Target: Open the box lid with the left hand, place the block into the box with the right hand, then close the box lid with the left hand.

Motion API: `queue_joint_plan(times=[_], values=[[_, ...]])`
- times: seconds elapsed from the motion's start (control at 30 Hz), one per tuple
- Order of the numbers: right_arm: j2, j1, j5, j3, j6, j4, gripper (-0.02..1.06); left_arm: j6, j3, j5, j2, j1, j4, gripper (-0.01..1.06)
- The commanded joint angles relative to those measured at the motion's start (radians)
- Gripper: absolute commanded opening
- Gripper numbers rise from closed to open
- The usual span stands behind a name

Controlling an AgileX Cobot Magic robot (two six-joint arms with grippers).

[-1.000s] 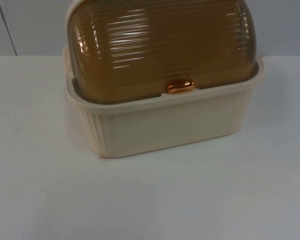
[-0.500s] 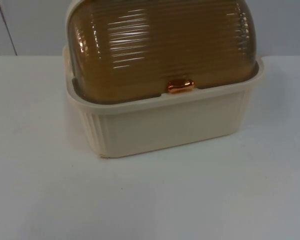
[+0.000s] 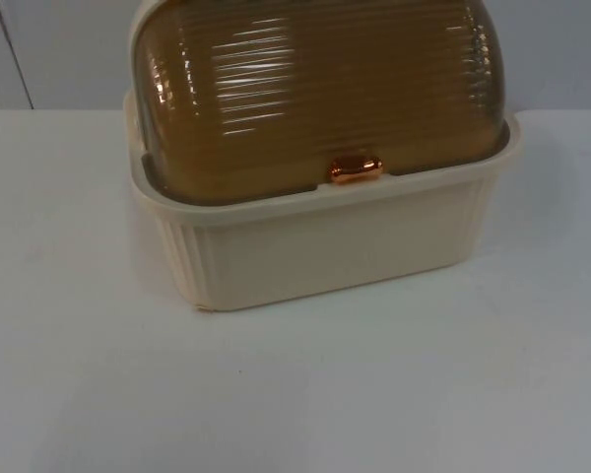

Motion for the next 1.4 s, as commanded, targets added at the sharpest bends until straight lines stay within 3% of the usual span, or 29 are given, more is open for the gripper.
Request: queue_joint_plan(times=[0.0, 1.37], values=[[-0.003, 0.001, -0.002, 0.005, 0.004, -0.001, 1.05, 0.0, 0.005, 0.003, -0.002, -0.006, 0.009, 1.03], [-0.003, 0.001, -0.002, 0.005, 0.004, 0.016, 1.05, 0.0, 0.005, 0.003, -0.002, -0.006, 0.017, 1.03]])
